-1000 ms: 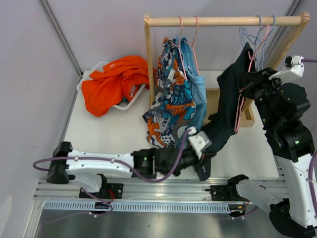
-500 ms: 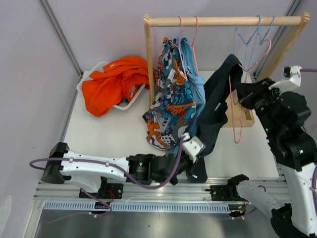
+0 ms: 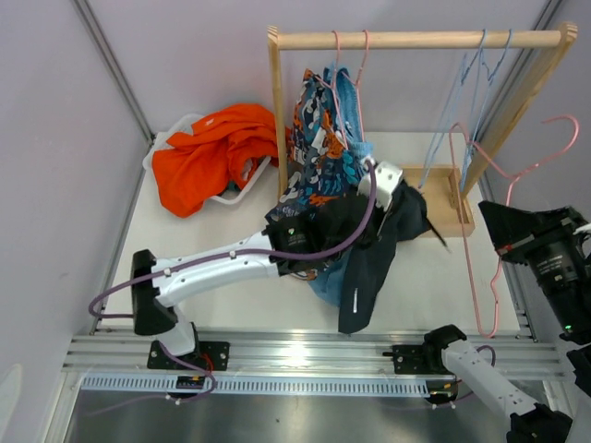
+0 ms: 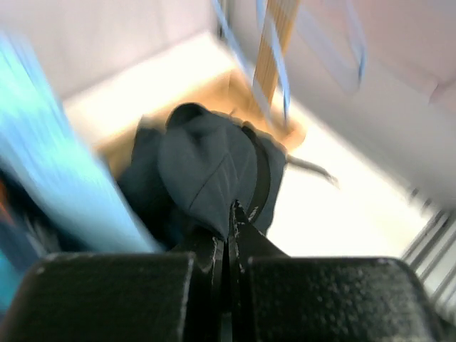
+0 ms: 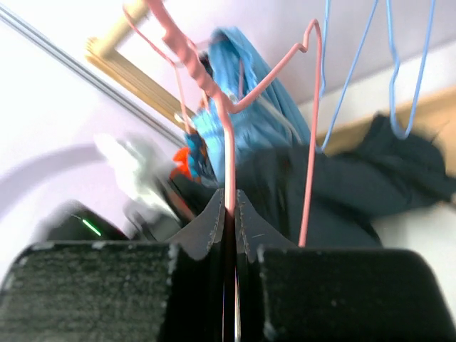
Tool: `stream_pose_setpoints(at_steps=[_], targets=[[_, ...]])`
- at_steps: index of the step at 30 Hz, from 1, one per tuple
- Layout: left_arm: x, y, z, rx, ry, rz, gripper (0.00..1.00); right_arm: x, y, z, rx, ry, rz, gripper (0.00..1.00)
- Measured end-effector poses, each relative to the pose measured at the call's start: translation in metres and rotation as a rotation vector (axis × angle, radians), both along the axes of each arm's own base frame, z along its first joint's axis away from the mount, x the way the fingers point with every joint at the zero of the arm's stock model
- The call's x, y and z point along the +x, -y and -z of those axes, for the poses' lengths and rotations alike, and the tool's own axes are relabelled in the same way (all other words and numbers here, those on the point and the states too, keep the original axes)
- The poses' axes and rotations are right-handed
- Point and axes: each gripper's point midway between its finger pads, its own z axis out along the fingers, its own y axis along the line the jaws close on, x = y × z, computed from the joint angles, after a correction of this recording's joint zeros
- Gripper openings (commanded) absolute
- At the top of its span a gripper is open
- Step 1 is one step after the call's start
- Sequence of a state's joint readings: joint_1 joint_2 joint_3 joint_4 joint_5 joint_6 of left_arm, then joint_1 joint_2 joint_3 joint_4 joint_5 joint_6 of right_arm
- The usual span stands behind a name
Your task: Remove the shorts from the hanger
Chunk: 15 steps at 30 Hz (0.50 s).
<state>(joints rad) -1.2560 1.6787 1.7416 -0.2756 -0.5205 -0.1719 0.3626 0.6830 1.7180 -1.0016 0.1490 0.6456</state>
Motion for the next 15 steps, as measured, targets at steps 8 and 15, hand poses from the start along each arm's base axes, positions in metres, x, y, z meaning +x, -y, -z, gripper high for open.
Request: stream_pose_setpoints(at_steps=[8, 15], targets=[[-0.097, -0.080, 0.155, 0.290, -0.186, 0.072, 0.00, 0.054, -0.024, -0.067, -0.063, 0.061, -0.027, 0.00], [-0.176, -0.119, 0.182, 0.303, -0.263, 0.111, 0.00, 0.150, -0.065, -0.052, -0.125, -0.011, -0.062, 0.00]])
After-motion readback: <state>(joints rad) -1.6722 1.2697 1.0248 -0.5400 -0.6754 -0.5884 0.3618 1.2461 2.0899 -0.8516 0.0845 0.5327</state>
